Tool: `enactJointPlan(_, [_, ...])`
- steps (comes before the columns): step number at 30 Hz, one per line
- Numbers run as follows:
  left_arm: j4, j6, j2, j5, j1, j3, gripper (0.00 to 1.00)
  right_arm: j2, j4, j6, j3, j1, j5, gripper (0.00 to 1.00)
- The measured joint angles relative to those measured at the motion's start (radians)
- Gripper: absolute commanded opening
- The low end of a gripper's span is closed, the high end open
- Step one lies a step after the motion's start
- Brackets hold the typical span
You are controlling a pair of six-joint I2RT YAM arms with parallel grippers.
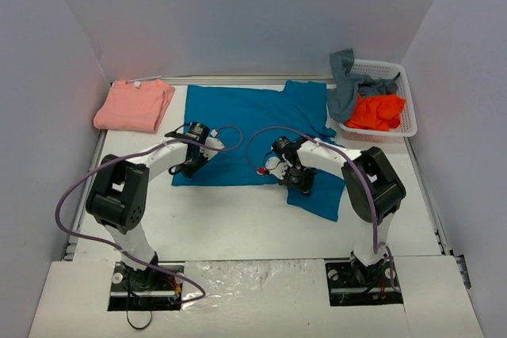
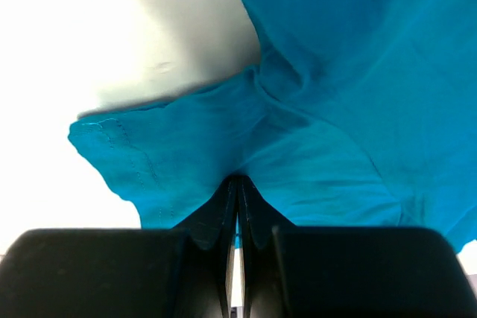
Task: Fold and stack the t-shirts
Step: Flatten out the tshirt
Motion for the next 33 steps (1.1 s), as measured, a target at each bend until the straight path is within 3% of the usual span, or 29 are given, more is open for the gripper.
enactJointPlan(20, [-0.021, -0.006, -0.161, 0.000, 0.000, 0.000, 0.03, 0.000, -0.138, 0.000, -0.036, 0.149, -0.065, 0.00])
enactJointPlan(27, [-0.011, -0.007, -0.157, 0.000, 0.000, 0.000, 0.02, -0.005, -0.172, -0.007, -0.011, 0.135, -0.147, 0.03])
enactJointPlan(33, [0.031, -0.012, -0.128, 0.005, 0.000, 0.002, 0.02, -0.060, -0.190, -0.008, 0.175, 0.043, -0.154, 0.09])
